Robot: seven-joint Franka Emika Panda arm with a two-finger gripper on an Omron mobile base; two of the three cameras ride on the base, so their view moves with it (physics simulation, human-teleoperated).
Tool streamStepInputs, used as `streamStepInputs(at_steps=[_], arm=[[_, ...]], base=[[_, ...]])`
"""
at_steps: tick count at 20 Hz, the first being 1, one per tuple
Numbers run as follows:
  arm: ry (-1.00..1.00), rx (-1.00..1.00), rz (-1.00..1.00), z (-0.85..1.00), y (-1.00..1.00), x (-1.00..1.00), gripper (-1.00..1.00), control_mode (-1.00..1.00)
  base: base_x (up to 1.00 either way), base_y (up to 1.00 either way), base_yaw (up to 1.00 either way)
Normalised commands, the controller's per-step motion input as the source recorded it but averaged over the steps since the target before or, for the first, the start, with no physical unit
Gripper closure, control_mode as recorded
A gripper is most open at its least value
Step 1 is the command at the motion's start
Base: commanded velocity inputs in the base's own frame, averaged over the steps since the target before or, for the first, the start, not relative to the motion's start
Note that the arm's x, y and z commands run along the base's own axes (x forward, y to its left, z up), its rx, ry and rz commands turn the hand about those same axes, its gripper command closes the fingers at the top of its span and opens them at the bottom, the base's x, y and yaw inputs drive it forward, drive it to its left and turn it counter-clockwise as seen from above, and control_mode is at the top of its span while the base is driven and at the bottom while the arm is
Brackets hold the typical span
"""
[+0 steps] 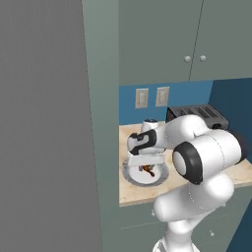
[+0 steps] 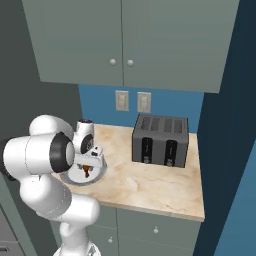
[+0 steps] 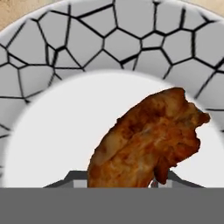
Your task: Place the chicken drumstick on the bottom rack of the oven.
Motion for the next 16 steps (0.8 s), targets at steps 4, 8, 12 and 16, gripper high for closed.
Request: streamStepInputs(at_steps=[4, 8, 12, 16], arm=[[0.0, 0.0, -0.06, 0.06, -0.05, -0.03, 1.0, -1.0], [0.0, 0.0, -0.11, 0.57, -0.13, -0.2, 1.0, -1.0], [-0.01, -0.04, -0.1, 0.98, -0.06, -0.36, 1.0, -1.0], [-0.04, -0.06, -0.05, 1.0, 0.0, -0.56, 1.0, -1.0]], base=[[0.0, 0.0, 0.0], [0.0, 0.0, 0.0], [0.0, 0.0, 0.0], [0.0, 0.0, 0.0]])
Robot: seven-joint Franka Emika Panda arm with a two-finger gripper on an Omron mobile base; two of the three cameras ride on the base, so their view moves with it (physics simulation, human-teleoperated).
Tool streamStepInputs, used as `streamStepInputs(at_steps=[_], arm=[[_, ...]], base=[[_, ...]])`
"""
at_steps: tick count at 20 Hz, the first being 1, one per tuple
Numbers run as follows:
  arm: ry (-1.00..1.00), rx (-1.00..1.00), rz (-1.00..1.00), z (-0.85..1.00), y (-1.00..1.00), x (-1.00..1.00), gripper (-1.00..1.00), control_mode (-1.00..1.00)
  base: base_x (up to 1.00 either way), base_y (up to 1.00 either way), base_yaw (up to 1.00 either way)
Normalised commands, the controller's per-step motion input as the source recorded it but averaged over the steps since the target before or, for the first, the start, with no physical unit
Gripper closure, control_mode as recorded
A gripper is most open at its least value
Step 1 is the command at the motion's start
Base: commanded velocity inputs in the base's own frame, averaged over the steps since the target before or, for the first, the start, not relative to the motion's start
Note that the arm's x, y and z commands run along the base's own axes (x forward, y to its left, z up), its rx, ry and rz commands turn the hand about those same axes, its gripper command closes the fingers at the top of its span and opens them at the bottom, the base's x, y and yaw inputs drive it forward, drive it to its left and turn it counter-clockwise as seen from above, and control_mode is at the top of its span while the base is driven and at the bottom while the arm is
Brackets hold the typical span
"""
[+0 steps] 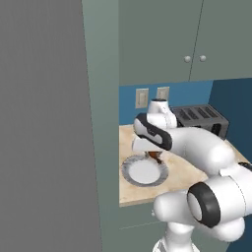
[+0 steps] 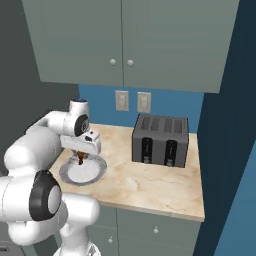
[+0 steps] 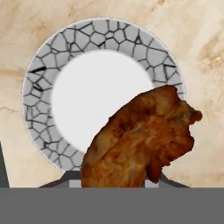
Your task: Place the chicken drumstick on the bottom rack of the oven.
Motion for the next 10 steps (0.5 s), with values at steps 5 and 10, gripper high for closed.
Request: streamStepInputs(at_steps=[5, 10], arm=[[-0.11, -0.08, -0.03, 0.98, -0.11, -0.78, 1.0, -1.0], [-0.16, -0.08, -0.02, 0.86, -0.27, -0.87, 1.0, -1.0]], base=[[0.0, 0.0, 0.0], [0.0, 0.0, 0.0]])
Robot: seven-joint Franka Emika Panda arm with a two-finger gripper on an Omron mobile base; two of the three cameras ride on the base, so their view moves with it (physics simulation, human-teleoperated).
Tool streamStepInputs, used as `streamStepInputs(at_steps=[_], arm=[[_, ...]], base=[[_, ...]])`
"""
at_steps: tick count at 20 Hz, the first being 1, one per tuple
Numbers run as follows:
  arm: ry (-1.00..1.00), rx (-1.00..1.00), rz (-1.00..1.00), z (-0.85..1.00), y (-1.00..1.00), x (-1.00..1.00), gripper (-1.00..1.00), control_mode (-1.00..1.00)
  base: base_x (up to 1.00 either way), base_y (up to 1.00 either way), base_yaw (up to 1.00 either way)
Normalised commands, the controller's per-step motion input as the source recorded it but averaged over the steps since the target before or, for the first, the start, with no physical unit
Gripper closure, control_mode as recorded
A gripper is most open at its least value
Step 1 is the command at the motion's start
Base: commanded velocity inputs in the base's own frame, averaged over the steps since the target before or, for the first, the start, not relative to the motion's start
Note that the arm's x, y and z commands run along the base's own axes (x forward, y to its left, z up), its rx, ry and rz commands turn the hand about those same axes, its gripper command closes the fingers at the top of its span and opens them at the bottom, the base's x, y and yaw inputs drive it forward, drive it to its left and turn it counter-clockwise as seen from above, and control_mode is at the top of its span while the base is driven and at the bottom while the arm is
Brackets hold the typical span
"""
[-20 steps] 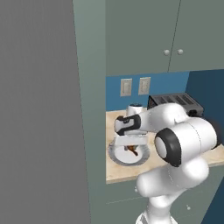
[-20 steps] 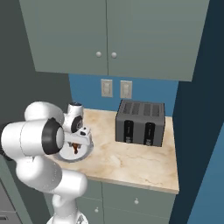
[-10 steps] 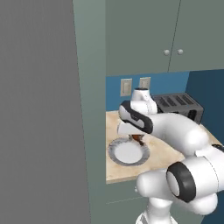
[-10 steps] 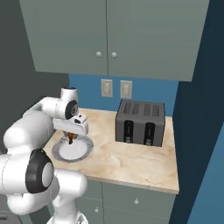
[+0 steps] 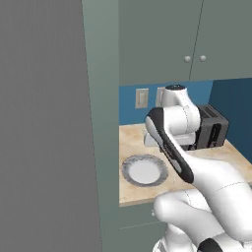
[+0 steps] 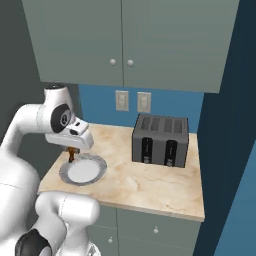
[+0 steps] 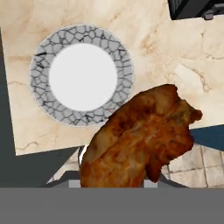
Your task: Place the chicken drumstick on the bottom rack of the oven.
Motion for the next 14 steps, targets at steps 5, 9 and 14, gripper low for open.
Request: streamStepInputs(at_steps=[5, 9, 14], arm=[[-0.11, 0.0, 0.0, 0.38, -0.18, -0.92, 1.0, -1.0], [-0.1, 0.0, 0.0, 0.03, -0.32, -0.76, 1.0, -1.0], [0.0, 0.0, 0.0, 0.0, -0.22, -0.08, 1.0, -1.0]], base=[[0.0, 0.0, 0.0], [0.0, 0.0, 0.0], [0.0, 0.0, 0.0]])
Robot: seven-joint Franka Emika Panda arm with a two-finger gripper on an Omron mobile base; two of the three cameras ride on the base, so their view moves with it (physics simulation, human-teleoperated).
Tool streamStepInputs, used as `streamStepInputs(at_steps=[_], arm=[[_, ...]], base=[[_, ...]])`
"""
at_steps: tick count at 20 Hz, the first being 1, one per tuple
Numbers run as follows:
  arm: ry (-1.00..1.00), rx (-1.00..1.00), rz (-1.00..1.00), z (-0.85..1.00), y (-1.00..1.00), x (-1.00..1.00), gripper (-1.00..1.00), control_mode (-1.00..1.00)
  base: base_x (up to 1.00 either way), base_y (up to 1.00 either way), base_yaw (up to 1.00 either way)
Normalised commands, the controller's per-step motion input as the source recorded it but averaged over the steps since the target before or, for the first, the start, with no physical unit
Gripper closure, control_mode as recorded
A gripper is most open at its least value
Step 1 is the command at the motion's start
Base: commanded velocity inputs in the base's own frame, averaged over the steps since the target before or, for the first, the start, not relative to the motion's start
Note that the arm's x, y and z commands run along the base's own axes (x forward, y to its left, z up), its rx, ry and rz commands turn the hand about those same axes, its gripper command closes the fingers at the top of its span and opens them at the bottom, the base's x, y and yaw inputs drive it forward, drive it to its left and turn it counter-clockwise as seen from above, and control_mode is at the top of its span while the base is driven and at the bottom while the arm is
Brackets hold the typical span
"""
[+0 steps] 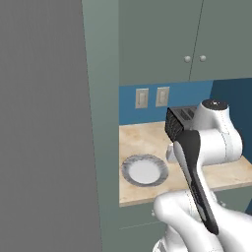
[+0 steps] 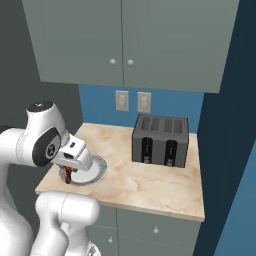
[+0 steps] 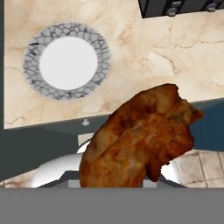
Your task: Place the chicken drumstick on the bottom rack of the oven.
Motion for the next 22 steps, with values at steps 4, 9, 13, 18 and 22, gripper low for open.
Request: streamStepInputs(at_steps=[4, 9, 13, 18, 22], arm=[[0.0, 0.0, 0.0, 0.0, 0.0, 0.0, 1.0, -1.0], [-0.02, 0.0, 0.0, 0.0, 0.0, -0.45, 1.0, -1.0], [-0.14, 0.0, 0.04, 0.0, 0.29, -1.0, 1.0, -1.0], [-0.06, -0.03, 0.13, 0.0, 0.75, -0.82, 1.0, -1.0], [0.0, 0.0, 0.08, 0.0, -0.1, 0.08, 1.0, -1.0]], base=[[0.0, 0.0, 0.0], [0.0, 0.0, 0.0], [0.0, 0.0, 0.0], [0.0, 0.0, 0.0], [0.0, 0.0, 0.0]])
